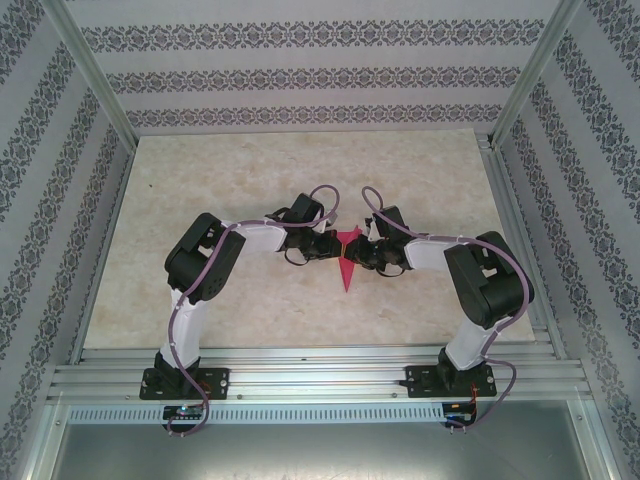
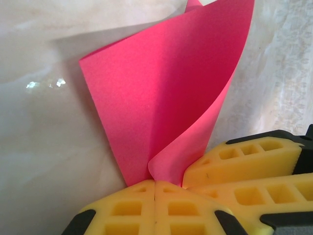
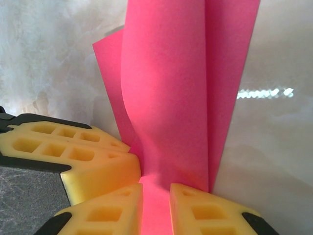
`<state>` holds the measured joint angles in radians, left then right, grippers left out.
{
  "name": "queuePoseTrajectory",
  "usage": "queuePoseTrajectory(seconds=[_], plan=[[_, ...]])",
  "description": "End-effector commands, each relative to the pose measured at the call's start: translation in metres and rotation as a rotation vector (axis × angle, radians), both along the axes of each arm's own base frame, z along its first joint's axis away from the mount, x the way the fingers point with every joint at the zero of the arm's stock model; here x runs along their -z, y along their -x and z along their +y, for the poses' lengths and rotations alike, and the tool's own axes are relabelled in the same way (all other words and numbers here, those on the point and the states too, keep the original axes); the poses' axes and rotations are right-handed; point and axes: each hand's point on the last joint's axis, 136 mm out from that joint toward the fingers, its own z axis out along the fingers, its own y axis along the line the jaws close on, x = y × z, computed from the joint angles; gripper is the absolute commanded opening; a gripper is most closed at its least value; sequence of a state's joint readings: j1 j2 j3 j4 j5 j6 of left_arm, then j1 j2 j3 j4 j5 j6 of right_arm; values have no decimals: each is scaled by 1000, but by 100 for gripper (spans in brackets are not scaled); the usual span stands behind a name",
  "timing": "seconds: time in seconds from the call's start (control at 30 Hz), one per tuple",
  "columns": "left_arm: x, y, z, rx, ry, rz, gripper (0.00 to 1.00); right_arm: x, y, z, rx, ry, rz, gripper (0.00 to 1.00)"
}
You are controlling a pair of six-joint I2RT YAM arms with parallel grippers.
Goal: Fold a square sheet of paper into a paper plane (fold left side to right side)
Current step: Fold the wing for the fifth time at the center of the table.
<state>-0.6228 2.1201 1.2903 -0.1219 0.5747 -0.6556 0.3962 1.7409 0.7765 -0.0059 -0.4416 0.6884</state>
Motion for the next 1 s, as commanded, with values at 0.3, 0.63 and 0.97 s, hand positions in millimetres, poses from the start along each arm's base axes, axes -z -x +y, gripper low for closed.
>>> queuePoseTrajectory(seconds=[0.3, 0.63, 0.97], plan=[[-18, 0, 50, -85, -101, -129, 17, 31, 13, -24, 39, 93, 73, 20], [-63, 58, 3, -49, 223, -132, 12, 30, 13, -23, 48, 80, 72, 18], [-71, 64, -26, -25, 203, -174, 8, 30, 11, -20, 49, 64, 72, 17]])
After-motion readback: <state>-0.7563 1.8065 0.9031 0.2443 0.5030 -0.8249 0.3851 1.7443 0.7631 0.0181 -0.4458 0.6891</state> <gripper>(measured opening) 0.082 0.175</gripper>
